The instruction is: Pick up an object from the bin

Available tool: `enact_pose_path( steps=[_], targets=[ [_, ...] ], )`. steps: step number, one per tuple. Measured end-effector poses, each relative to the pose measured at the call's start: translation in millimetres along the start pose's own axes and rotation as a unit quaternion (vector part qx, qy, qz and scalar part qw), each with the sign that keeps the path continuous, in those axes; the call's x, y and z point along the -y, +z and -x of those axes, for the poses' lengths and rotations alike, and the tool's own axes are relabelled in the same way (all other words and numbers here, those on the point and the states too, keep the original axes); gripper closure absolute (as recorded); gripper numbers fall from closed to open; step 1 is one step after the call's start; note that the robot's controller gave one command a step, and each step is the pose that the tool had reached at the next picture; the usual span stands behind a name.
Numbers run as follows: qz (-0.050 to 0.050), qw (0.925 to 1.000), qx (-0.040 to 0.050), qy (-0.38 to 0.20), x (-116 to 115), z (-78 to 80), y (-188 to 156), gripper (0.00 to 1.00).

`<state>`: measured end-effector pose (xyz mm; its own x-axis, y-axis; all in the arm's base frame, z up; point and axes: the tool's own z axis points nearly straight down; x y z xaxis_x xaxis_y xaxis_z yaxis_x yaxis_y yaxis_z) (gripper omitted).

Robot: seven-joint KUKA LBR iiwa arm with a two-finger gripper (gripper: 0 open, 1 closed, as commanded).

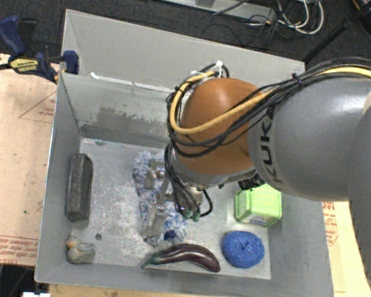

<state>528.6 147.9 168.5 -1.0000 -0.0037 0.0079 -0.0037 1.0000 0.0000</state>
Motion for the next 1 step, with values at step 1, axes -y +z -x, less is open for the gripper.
enact_pose_path(
  steps=[1],
  targets=[
    [0.0, 1.0, 0.0015, 0.0, 0.3, 0.4, -2.2, 0.0]
  ],
)
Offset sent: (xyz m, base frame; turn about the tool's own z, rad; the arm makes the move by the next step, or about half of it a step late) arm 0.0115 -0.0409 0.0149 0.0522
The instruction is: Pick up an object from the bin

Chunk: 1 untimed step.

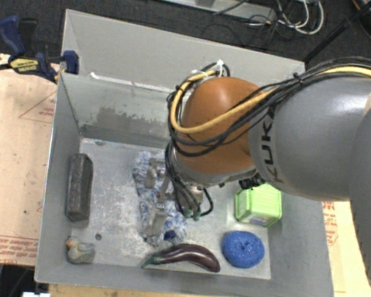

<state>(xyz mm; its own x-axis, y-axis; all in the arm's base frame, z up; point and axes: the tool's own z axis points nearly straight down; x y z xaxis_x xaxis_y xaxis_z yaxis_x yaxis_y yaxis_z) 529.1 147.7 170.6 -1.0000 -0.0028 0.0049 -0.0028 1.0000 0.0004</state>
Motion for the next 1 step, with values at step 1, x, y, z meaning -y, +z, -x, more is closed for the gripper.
enact_pose_path(
  steps=[1],
  targets=[
    [0.001, 0.9999, 0.003, 0.017, 25.7, 7.9, -9.0, 0.0]
  ],
)
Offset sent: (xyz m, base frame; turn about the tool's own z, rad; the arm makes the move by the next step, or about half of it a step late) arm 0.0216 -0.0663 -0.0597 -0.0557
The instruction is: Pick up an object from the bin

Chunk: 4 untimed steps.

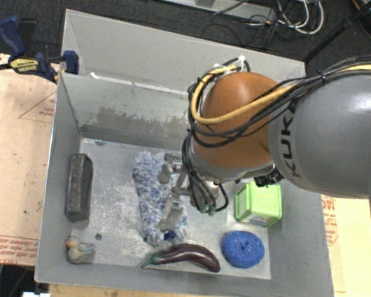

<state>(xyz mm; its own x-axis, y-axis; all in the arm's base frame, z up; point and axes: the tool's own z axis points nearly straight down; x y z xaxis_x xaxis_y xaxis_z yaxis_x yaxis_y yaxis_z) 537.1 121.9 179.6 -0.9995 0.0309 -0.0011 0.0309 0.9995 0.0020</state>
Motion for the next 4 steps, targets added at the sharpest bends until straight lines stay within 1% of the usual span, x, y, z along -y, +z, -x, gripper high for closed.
enact_pose_path(
  steps=[1, 2, 3, 4],
  targets=[
    [0.0, 0.9996, 0.0032, -0.028, 27.0, 11.9, 41.6, 0.0],
    [-0.001, 0.9997, 0.0003, -0.024, 16.2, 15.1, 87.2, 0.0],
    [0.002, 0.999, -0.0001, -0.044, -4.3, 26.3, 106.7, 1.0],
    [0.002, 0.999, -0.0001, -0.044, -4.3, 26.3, 106.7, 1.0]
  ],
)
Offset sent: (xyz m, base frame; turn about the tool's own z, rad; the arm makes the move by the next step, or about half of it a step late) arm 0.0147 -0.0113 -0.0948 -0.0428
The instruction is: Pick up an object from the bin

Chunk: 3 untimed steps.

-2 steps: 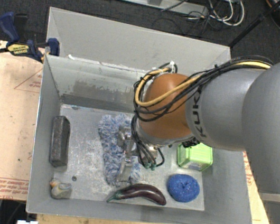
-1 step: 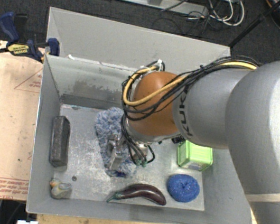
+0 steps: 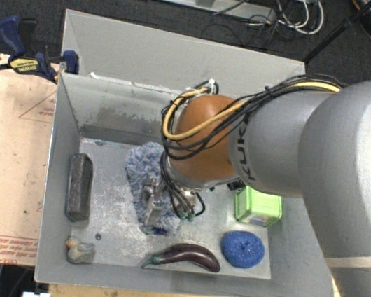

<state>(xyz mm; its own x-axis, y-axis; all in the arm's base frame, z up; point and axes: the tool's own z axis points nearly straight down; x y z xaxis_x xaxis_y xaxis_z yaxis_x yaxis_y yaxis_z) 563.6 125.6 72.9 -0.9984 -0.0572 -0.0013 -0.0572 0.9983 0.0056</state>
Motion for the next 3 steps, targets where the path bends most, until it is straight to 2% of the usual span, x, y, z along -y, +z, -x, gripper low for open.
enact_pose_path(
  steps=[1, 2, 3],
  targets=[
    [-0.002, 1.0, -0.0033, -0.008, 5.7, -1.9, -44.5, 1.0],
    [-0.002, 0.9997, -0.0012, -0.023, 7.5, 8.3, -106.1, 1.0],
    [-0.002, 0.999, 0.0002, -0.044, 21.1, -7.4, -171.5, 1.0]
  ],
)
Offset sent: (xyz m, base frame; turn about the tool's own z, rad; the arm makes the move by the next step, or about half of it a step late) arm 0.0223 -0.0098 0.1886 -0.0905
